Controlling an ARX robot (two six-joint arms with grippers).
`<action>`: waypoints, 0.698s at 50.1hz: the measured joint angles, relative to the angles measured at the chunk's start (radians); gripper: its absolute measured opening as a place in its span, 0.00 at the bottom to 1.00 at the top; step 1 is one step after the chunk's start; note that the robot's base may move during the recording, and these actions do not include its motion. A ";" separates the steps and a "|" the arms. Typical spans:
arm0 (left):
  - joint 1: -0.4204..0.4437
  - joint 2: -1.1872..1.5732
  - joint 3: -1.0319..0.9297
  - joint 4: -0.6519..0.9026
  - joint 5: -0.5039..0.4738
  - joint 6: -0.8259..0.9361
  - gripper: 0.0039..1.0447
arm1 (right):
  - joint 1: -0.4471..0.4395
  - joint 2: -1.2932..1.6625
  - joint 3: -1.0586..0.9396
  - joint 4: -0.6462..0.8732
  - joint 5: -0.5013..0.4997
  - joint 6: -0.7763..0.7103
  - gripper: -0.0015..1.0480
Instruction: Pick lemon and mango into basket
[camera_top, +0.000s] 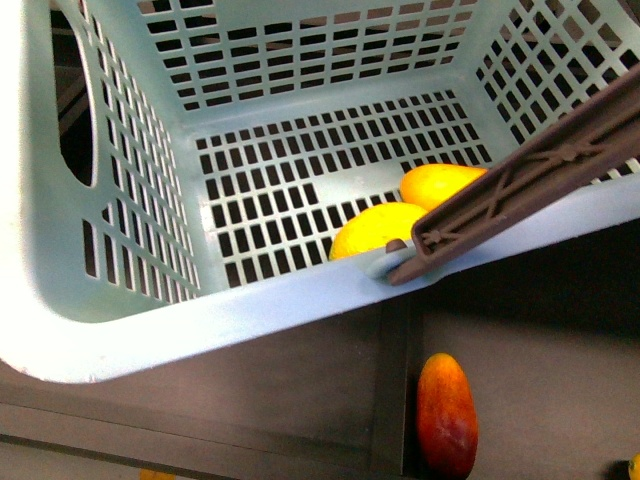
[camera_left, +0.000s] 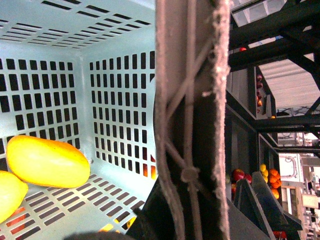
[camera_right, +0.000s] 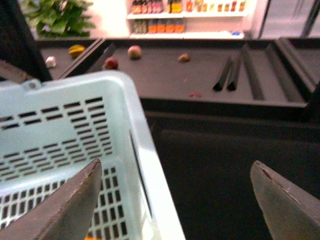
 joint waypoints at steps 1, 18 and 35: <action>0.000 0.000 0.000 0.000 0.000 0.000 0.05 | 0.000 -0.004 -0.023 0.044 0.014 -0.003 0.80; 0.001 0.000 0.000 0.000 0.000 -0.005 0.05 | -0.077 -0.160 -0.273 0.185 -0.040 -0.026 0.25; 0.001 0.000 0.000 0.000 0.000 -0.003 0.05 | -0.077 -0.306 -0.385 0.155 -0.044 -0.030 0.02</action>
